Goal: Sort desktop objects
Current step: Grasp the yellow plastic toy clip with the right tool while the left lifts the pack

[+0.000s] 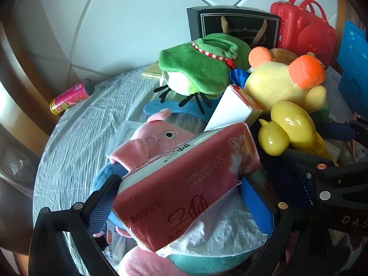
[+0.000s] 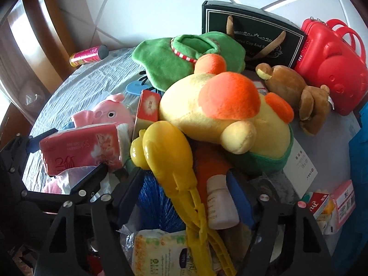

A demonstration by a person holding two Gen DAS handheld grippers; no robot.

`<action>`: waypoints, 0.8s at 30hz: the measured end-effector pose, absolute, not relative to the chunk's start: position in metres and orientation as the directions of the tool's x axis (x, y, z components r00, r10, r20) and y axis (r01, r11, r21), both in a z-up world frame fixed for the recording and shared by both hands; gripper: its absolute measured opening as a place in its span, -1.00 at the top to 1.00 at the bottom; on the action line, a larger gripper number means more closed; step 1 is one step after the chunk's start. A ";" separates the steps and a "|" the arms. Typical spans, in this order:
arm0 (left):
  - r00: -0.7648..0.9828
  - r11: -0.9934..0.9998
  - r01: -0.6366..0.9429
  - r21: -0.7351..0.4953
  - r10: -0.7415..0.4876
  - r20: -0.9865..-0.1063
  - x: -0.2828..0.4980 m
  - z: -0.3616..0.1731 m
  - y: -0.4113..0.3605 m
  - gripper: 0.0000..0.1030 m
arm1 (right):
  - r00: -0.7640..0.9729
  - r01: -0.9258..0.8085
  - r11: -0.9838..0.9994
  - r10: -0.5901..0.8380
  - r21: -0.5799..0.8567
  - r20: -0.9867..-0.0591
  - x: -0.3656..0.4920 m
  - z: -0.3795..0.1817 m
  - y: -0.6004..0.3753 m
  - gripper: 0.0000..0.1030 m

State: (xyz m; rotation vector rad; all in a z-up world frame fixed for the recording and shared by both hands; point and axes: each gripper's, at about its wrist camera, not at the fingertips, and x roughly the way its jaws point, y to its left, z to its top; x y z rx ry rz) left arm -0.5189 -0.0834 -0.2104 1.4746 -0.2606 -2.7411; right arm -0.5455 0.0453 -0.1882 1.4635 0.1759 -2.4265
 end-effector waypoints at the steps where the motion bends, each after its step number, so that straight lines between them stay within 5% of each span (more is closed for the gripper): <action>1: -0.562 -0.986 -0.059 0.159 -0.099 -0.822 -0.519 -0.211 -0.082 -1.00 | -0.431 0.316 -0.947 -0.193 0.053 -0.881 -0.547 -0.191 0.045 -0.38; 7: -0.602 -0.982 -0.055 0.181 -0.112 -0.791 -0.516 -0.207 -0.079 -0.69 | -0.422 0.311 -0.948 -0.198 0.064 -0.885 -0.557 -0.201 0.046 -0.38; 12: -0.637 -0.983 -0.036 0.179 -0.115 -0.763 -0.500 -0.184 -0.079 -0.54 | -0.431 0.317 -0.943 -0.235 0.098 -0.871 -0.551 -0.194 0.049 0.31; 24: -0.719 -0.986 0.010 0.168 -0.124 -0.684 -0.459 -0.125 -0.080 -0.52 | -0.574 0.309 -0.947 -0.263 0.092 -0.776 -0.509 -0.125 0.070 0.34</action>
